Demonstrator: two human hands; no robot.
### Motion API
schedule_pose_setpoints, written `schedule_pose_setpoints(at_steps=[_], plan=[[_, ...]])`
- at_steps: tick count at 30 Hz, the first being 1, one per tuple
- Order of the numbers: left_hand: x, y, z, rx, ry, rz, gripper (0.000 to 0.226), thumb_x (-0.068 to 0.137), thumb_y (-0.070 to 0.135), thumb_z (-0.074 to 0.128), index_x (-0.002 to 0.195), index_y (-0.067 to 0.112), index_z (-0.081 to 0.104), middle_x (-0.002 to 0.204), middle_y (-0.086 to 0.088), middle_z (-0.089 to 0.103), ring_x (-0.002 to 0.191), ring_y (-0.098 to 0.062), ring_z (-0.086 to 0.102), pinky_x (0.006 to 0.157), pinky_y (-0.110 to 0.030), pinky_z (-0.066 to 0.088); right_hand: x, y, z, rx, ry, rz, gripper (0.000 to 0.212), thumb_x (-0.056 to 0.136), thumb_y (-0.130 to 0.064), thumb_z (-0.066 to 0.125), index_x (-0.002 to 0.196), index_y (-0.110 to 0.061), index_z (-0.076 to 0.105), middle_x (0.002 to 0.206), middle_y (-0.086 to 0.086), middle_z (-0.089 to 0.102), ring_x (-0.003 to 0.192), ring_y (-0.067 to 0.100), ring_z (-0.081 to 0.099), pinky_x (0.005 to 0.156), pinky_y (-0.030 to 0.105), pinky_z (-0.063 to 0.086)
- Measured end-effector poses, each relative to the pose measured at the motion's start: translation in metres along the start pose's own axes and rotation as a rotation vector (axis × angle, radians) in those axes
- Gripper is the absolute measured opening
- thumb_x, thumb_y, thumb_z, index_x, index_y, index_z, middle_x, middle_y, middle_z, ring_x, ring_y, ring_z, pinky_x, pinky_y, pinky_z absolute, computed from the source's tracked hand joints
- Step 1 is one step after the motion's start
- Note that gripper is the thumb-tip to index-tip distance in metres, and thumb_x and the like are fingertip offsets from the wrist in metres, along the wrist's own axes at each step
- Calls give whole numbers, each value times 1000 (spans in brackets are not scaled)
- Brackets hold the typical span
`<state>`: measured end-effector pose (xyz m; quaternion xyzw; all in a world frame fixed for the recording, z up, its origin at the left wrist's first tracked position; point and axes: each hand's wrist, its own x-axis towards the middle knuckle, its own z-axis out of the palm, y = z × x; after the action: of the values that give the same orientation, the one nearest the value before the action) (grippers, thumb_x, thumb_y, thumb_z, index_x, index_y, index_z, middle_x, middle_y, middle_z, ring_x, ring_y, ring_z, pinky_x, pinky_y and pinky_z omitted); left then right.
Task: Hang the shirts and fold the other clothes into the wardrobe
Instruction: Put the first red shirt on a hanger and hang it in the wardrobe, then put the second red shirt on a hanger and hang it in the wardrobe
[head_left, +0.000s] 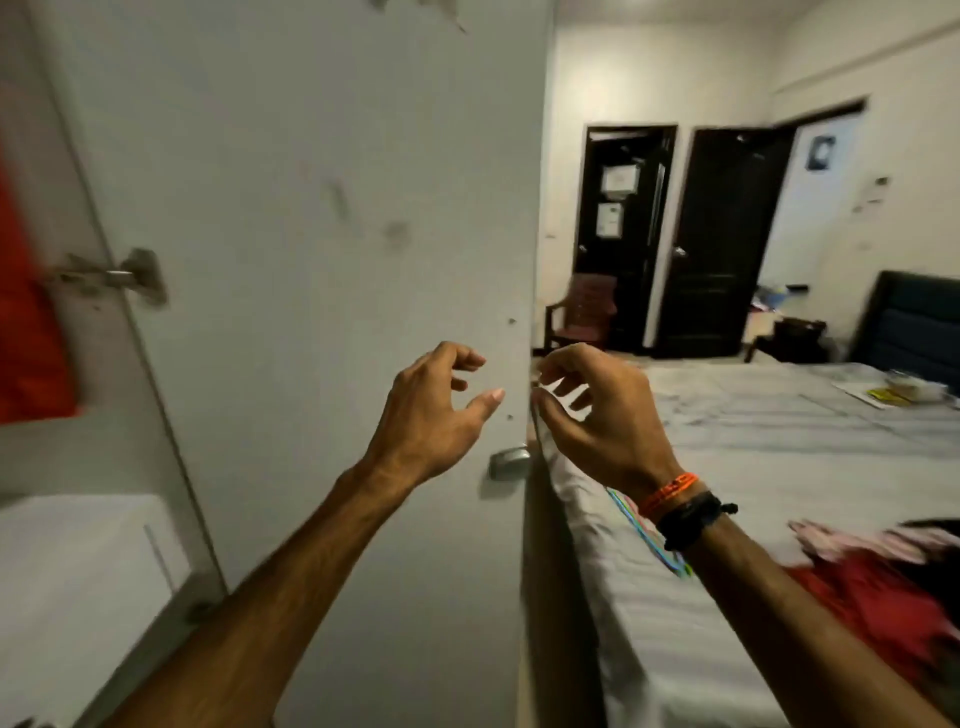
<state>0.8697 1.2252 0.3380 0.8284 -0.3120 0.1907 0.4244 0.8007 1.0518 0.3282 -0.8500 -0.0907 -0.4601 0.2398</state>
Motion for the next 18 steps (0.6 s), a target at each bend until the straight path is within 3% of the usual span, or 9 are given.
schedule_pose_setpoints(at_steps=[3,10,14,18], plan=[[-21,28,107,-62,-193,-38,40,85,36,73,119,22,58,122,4,62,100,-9,61,81,-25,54,-68,72,-48,-78,-43,166,14,83,-23,68,95,-16,64,86,-5,66,73,10,62,62,33,54],[-65,44,301,-134,-531,-116,32,82,23,78,108,12,64,108,1,69,81,-10,60,65,-1,38,-215,213,-106,-167,-164,630,14,79,-22,68,91,-21,62,82,-11,67,66,5,63,67,35,54],[-68,38,401,-173,-684,-164,34,83,27,76,112,13,63,116,0,68,87,-15,66,81,-27,53,-265,281,-129,-231,-150,856,15,82,-17,71,95,-16,66,81,-11,67,64,-3,60,69,32,55],[-47,40,489,-203,-790,-165,34,86,29,74,113,14,62,117,0,67,91,-16,67,83,-31,53,-284,340,-148,-277,-130,1035,13,85,-18,70,97,-16,66,83,-12,66,68,-3,60,72,29,55]])
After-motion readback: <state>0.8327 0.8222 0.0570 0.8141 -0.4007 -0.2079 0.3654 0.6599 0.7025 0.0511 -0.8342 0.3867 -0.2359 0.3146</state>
